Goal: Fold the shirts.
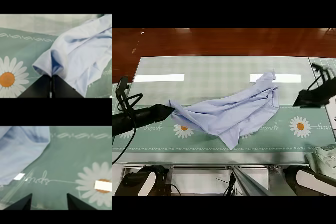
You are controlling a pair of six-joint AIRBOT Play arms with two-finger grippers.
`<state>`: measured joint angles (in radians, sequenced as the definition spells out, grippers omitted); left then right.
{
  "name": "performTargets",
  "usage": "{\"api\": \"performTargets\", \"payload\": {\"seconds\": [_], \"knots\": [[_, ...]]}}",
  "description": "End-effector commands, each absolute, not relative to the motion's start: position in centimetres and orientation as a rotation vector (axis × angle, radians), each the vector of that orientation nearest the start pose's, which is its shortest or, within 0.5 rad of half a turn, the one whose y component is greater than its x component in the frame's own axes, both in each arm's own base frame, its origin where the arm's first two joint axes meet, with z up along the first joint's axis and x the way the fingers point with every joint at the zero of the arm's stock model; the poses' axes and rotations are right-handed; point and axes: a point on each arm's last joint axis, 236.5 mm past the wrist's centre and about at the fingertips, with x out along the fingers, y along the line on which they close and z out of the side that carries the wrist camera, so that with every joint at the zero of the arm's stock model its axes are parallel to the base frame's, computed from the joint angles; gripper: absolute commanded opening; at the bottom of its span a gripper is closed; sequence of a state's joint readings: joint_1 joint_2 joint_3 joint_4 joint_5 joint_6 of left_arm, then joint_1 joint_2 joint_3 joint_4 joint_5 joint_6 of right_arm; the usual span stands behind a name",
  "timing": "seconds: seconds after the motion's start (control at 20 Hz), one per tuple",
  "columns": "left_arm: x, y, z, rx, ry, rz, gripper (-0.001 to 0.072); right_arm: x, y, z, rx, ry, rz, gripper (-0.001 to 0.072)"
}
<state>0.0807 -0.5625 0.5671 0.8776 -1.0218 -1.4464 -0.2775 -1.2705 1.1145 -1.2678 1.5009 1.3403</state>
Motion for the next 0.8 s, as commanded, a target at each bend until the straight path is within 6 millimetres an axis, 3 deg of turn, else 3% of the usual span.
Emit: {"api": "performTargets", "payload": {"seconds": [0.0, 0.15, 0.4, 0.75], "knots": [[26.7, -10.8, 6.6, -0.516, 0.911, -0.356, 0.0024, 26.5, 6.0, -2.5, 0.581, 1.51, 0.3, 0.0545], [26.7, -10.8, 6.6, -0.516, 0.911, -0.357, 0.0024, 27.5, 8.5, -3.7, 0.673, 1.372, 0.253, 0.0549], [26.7, -10.8, 6.7, -0.509, 0.909, -0.36, 0.0024, 25.9, 11.8, -6.8, 0.648, 1.412, 0.237, 0.0549], [26.7, -10.8, 6.7, -0.51, 0.909, -0.36, 0.0024, 25.2, 13.4, -8.8, 0.661, 1.403, 0.181, 0.0549]]}}
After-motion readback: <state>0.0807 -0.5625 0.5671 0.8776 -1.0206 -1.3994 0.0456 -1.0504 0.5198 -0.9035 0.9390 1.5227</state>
